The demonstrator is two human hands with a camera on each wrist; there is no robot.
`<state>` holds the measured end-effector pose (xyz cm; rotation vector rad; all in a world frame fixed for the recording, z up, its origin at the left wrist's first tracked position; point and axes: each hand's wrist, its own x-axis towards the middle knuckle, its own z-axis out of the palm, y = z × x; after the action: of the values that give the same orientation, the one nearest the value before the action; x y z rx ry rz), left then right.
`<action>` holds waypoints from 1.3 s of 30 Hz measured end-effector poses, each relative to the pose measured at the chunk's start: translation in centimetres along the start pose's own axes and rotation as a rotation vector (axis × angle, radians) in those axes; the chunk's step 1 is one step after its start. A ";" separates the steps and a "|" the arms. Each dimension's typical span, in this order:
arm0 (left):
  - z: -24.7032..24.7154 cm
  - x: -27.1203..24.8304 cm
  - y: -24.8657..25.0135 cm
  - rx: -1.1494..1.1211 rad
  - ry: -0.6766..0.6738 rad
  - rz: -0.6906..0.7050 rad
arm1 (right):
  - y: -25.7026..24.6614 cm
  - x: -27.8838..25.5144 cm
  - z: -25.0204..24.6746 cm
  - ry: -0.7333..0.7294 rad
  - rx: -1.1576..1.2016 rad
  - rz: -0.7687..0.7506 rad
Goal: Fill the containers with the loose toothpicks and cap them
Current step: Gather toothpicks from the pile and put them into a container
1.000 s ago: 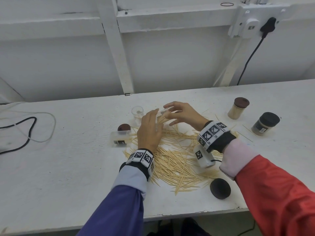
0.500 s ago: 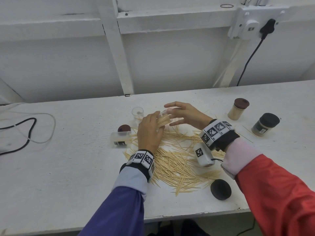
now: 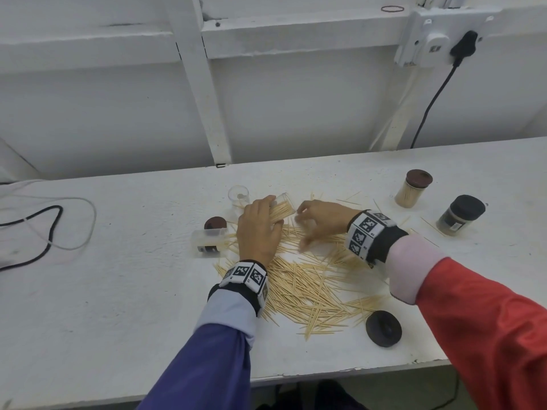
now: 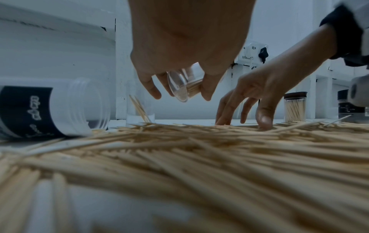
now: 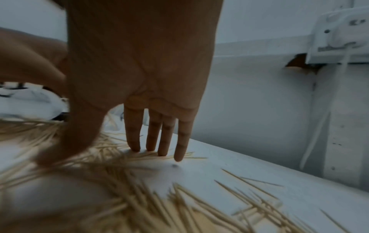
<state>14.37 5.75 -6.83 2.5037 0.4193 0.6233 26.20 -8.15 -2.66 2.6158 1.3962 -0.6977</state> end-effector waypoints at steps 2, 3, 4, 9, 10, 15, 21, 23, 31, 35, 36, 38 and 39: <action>0.0 0.1 0.0 0.001 -0.009 -0.005 | -0.1 -0.3 0.5 0.041 -0.040 -0.023; 0.0 0.1 0.0 0.003 -0.013 -0.006 | 0.0 -0.4 0.7 0.078 -0.023 -0.030; 0.0 0.1 0.0 0.006 -0.018 -0.009 | 0.0 -0.5 0.8 0.111 -0.010 -0.033; -0.1 0.1 0.2 0.010 -0.031 -0.023 | -0.6 -1.0 1.4 0.209 -0.060 0.004; -0.1 0.1 0.2 0.010 -0.034 -0.023 | -0.8 -1.2 1.4 0.215 -0.059 0.016; -0.2 0.0 0.3 0.015 -0.041 -0.023 | -1.0 -1.5 1.6 0.250 -0.069 0.041; -0.2 0.0 0.5 0.021 -0.034 -0.032 | -1.1 -1.9 2.5 0.255 -0.111 0.025; -0.2 0.0 0.5 0.023 -0.038 -0.031 | -0.8 -2.1 2.4 0.267 -0.059 0.023; -0.4 -0.1 0.4 0.053 -0.027 -0.051 | 1.7 -3.2 0.2 0.272 0.317 0.038; -0.4 -0.1 0.4 0.072 -0.029 -0.070 | 2.9 -4.0 -1.0 0.325 0.502 0.020; -0.4 -0.1 0.4 0.077 -0.042 -0.071 | 3.0 -4.2 -1.3 0.338 0.549 0.013; -0.3 -0.1 0.4 0.067 -0.073 -0.065 | 3.1 -4.4 -1.9 0.360 0.609 0.003; -0.3 0.0 0.4 0.052 -0.091 -0.055 | 3.0 -4.4 -2.1 0.369 0.617 0.000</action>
<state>14.27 5.53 -6.43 2.5488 0.4739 0.4811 27.26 -12.65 0.77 3.3676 1.4432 -0.7746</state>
